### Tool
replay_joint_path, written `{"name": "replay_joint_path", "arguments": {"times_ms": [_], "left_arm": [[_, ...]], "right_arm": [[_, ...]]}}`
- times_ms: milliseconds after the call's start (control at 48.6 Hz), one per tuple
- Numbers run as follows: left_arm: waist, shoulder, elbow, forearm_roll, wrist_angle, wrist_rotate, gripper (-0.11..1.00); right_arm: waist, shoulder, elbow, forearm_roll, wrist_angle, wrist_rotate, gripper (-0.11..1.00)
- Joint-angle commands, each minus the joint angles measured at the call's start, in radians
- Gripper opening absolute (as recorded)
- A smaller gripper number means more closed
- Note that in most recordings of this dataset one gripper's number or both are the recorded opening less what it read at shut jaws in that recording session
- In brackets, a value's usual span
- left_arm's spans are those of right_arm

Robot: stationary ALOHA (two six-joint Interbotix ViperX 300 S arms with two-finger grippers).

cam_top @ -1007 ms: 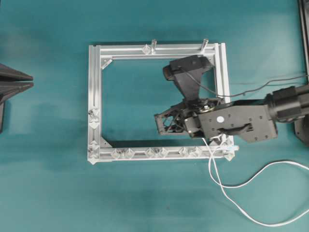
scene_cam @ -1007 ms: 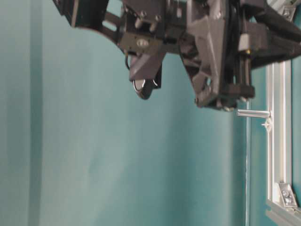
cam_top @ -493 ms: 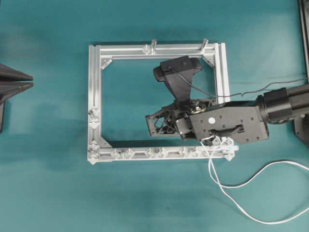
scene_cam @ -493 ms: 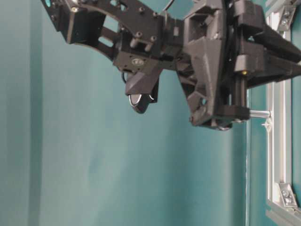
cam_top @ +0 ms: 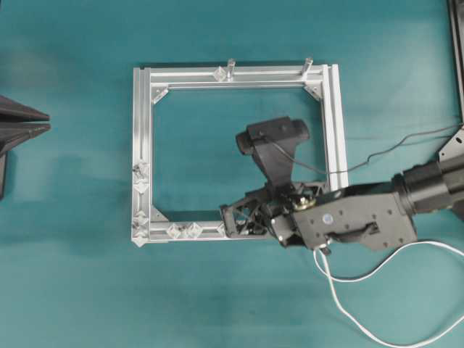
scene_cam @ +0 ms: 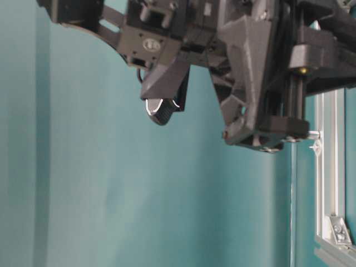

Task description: Move the cable alternately left and right between 8 closely spaced pins so it hooks onto each one.

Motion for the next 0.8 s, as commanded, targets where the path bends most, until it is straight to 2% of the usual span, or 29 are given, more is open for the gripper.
{"name": "replay_joint_path", "arguments": {"times_ms": [0, 391, 781], "left_arm": [[-0.002, 0.008, -0.011, 0.003, -0.011, -0.008, 0.24], [-0.002, 0.008, -0.011, 0.003, -0.009, -0.008, 0.24], [-0.002, 0.009, -0.009, 0.003, -0.009, -0.008, 0.24]], "right_arm": [[0.02, -0.015, -0.025, 0.0, 0.0, 0.012, 0.13], [0.067, -0.014, -0.034, 0.002, 0.011, 0.075, 0.13], [0.083, 0.008, -0.066, 0.011, 0.041, 0.078, 0.13]]}}
